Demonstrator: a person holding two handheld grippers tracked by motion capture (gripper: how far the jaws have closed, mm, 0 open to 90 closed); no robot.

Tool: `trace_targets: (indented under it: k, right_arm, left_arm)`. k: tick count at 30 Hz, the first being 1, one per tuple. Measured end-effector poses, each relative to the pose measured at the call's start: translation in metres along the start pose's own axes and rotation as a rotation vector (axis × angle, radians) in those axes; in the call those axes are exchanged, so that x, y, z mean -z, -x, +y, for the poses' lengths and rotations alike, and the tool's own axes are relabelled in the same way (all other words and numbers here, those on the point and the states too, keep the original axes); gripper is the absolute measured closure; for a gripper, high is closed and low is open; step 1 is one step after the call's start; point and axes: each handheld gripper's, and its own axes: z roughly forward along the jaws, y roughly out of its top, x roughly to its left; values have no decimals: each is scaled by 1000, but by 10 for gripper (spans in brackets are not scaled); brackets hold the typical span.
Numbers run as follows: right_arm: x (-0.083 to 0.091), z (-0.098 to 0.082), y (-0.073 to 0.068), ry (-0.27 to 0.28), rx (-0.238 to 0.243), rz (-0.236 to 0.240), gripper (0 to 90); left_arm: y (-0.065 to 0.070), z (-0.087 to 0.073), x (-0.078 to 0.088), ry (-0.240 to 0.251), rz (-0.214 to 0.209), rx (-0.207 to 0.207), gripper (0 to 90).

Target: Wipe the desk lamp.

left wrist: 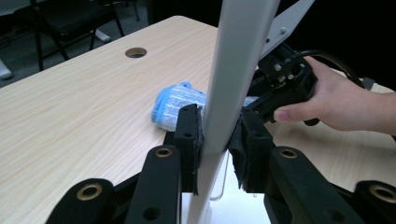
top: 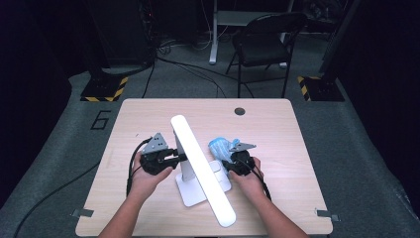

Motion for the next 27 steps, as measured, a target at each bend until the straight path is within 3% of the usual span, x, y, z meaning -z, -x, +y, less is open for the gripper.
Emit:
trace_targets:
  k: [23,27]
  right_arm:
    - [40,-37,-7,-19,48,88,678]
    - [50,-46,-11,-20,36,100,678]
  left_arm:
    - [2,0,0,-9,29,-7,725]
    - [2,0,0,-10,29,-7,726]
